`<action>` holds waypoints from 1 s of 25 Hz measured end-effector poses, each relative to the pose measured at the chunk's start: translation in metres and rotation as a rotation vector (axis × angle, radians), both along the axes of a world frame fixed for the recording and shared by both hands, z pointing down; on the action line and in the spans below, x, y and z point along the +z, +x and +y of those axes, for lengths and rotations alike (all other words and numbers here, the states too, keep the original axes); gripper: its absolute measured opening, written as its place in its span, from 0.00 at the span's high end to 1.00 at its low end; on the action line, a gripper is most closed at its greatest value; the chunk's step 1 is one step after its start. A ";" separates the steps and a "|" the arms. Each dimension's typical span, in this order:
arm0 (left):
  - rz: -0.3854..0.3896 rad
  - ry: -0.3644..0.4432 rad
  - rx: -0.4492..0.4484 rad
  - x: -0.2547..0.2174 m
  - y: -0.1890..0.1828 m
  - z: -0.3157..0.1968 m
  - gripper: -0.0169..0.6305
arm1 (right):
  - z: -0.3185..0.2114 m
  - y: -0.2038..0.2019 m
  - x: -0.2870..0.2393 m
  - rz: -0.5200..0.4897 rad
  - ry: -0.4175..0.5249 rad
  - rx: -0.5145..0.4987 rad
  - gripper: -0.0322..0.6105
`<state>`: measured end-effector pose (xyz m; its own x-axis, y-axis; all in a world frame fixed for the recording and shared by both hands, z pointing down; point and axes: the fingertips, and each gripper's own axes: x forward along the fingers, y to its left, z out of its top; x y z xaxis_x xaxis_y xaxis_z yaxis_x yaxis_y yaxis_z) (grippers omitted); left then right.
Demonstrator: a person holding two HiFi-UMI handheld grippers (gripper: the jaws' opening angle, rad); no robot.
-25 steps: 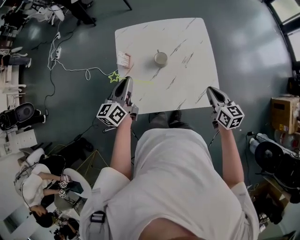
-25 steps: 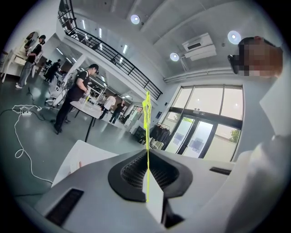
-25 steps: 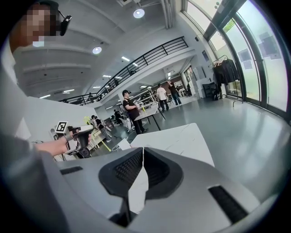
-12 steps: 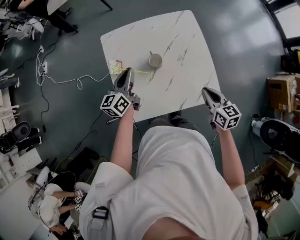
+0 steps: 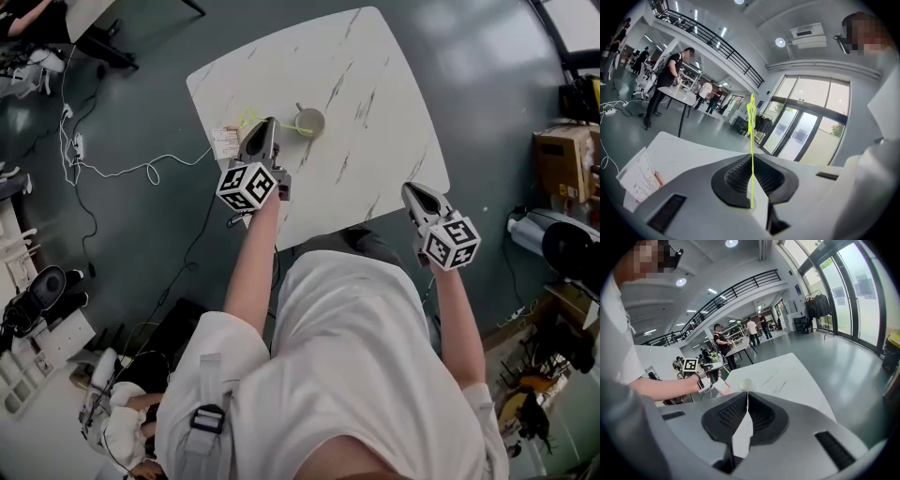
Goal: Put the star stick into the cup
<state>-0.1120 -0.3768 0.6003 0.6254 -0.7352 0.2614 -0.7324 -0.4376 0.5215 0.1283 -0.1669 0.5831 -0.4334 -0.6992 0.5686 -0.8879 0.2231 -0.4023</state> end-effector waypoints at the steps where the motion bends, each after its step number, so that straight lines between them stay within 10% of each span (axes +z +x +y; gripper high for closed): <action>1: -0.006 -0.011 -0.003 0.008 0.002 -0.004 0.94 | 0.000 -0.002 0.003 0.001 -0.009 0.005 0.91; 16: -0.029 -0.204 0.021 0.100 0.030 -0.021 0.93 | 0.006 -0.005 0.024 0.027 -0.079 0.075 0.91; 25: -0.038 -0.316 0.030 0.129 0.027 -0.006 0.70 | 0.009 -0.010 0.026 0.035 -0.082 0.065 0.91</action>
<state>-0.0852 -0.3827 0.7296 0.6306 -0.5955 0.4977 -0.7435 -0.2798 0.6074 0.1183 -0.1577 0.6091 -0.3673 -0.6756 0.6393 -0.9134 0.1323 -0.3850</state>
